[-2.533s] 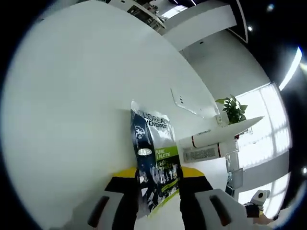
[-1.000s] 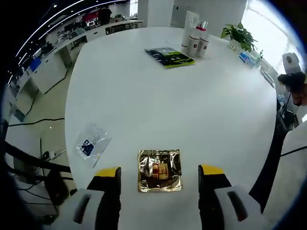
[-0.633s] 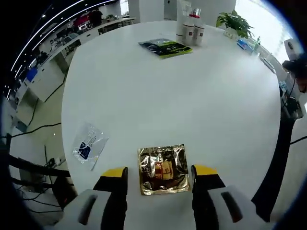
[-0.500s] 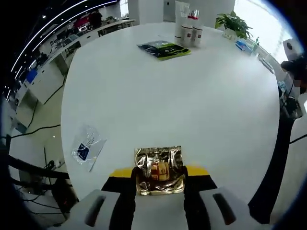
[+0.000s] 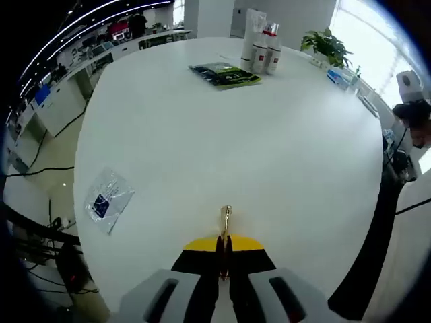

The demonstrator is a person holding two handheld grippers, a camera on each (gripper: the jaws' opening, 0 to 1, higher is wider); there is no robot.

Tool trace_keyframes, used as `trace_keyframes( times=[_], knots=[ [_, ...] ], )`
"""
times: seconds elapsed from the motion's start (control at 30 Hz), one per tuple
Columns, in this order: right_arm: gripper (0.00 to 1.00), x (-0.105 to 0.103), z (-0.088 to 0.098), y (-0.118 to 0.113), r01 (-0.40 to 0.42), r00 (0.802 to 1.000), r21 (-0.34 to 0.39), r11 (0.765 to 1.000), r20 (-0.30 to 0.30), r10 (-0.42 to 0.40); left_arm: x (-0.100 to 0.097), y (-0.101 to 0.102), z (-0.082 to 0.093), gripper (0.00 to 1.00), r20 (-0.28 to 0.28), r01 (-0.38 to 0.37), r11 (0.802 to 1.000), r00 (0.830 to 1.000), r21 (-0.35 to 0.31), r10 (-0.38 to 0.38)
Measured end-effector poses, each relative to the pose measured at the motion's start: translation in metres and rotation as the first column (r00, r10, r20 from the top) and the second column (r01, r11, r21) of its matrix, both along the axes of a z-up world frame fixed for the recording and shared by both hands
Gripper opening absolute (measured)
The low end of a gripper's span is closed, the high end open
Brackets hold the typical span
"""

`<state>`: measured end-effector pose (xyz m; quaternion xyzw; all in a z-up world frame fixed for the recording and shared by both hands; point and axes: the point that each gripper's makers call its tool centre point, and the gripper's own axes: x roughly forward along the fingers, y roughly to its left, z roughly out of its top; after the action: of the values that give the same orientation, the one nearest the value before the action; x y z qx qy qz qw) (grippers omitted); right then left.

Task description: Arrange the skincare products in the storage area until every visible bottle or jar stands upright without overlapping.

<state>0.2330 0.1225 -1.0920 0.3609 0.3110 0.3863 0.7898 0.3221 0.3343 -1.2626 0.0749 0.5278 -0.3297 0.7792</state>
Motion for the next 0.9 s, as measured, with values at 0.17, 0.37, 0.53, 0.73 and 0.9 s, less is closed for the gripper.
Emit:
trace_keyframes(
  times=[0.17, 0.37, 0.53, 0.73, 0.9],
  knots=[
    [0.47, 0.001, -0.002, 0.004, -0.01, 1.0, -0.014, 1.0, -0.004, 0.01, -0.012, -0.032, 0.036, 0.02, -0.044, -0.079, 0.974, 0.996, -0.213, 0.071],
    [0.38, 0.002, -0.006, 0.016, -0.054, 0.996, -0.106, 0.993, 0.06, 0.061, -0.038, -0.097, 0.096, 0.02, -0.005, -0.002, 0.861, 1.0, -0.508, 0.0],
    [0.27, 0.006, -0.002, 0.024, -0.05, 0.986, -0.187, 0.981, 0.15, 0.078, -0.063, -0.139, 0.129, 0.02, 0.073, 0.101, 0.798, 0.995, -0.594, -0.072],
    [0.19, 0.009, 0.01, 0.03, -0.074, 0.955, -0.281, 0.957, 0.257, 0.15, -0.085, -0.171, 0.163, 0.02, 0.107, 0.155, 0.736, 0.988, -0.659, -0.112],
    [0.14, 0.009, 0.028, 0.033, -0.085, 0.933, -0.282, 0.956, 0.315, 0.176, -0.086, -0.176, 0.177, 0.02, 0.075, 0.128, 0.696, 0.992, -0.707, -0.106]
  ],
)
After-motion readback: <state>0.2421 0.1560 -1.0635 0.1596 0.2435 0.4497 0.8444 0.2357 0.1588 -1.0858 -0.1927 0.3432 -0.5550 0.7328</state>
